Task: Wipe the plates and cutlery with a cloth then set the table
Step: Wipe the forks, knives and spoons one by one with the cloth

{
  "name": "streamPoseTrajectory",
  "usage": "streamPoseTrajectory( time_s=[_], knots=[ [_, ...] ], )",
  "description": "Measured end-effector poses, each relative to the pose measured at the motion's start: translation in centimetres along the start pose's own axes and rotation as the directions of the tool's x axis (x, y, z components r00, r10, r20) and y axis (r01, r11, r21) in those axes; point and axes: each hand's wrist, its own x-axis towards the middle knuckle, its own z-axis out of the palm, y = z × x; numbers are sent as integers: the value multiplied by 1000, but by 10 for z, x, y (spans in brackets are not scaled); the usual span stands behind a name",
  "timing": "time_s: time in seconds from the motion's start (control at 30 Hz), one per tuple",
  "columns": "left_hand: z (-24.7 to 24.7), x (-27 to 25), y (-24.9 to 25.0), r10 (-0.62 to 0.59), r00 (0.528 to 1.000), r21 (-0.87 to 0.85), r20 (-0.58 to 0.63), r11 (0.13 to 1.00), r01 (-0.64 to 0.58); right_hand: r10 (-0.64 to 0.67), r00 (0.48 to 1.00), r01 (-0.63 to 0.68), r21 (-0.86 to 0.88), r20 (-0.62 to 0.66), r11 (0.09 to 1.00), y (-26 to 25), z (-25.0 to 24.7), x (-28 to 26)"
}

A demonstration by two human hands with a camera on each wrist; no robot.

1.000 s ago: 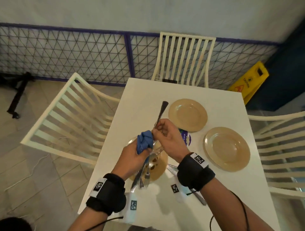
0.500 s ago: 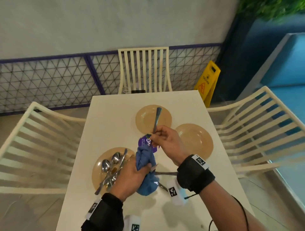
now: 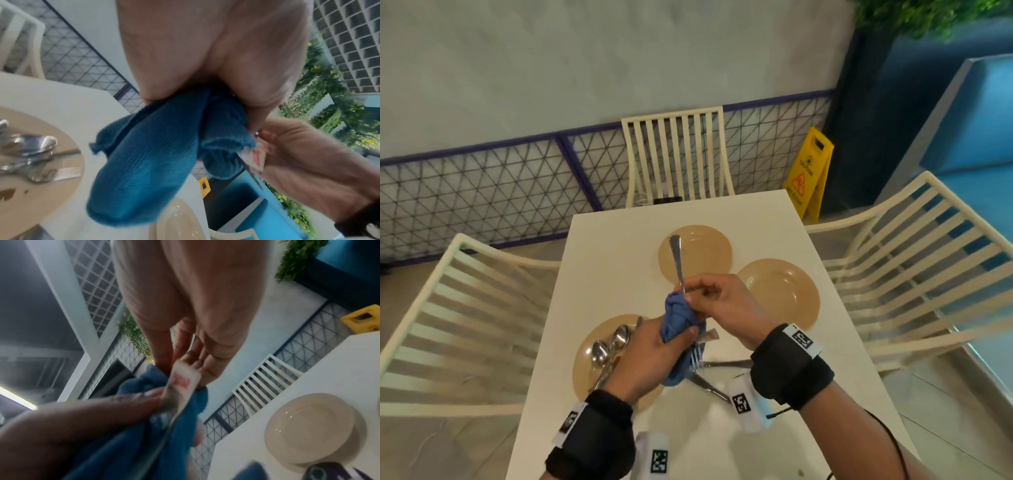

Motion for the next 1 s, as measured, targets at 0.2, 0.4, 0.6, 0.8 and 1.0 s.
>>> streamPoseTrajectory(
  time_s=[0.2, 0.4, 0.6, 0.8, 1.0],
  knots=[
    [15, -1, 3, -31, 988, -173, -151, 985, 5, -5, 972, -63, -282, -233, 957, 3, -11, -28],
    [23, 1, 7, -70, 976, -320, -205, 947, 1, 253, 954, -262, 33, 160, 965, 17, 5, -67],
    [28, -1, 10, -113, 973, -353, -199, 935, 36, 244, 962, -243, -21, 119, 970, 17, 0, -68],
    [-12, 37, 36, -107, 927, -433, -359, 899, -64, 305, 942, -293, -103, 139, 951, 14, 1, -83],
    [26, 15, 24, -104, 965, -335, -240, 942, 18, 244, 968, -239, -79, 60, 968, -4, -1, -65]
  ],
)
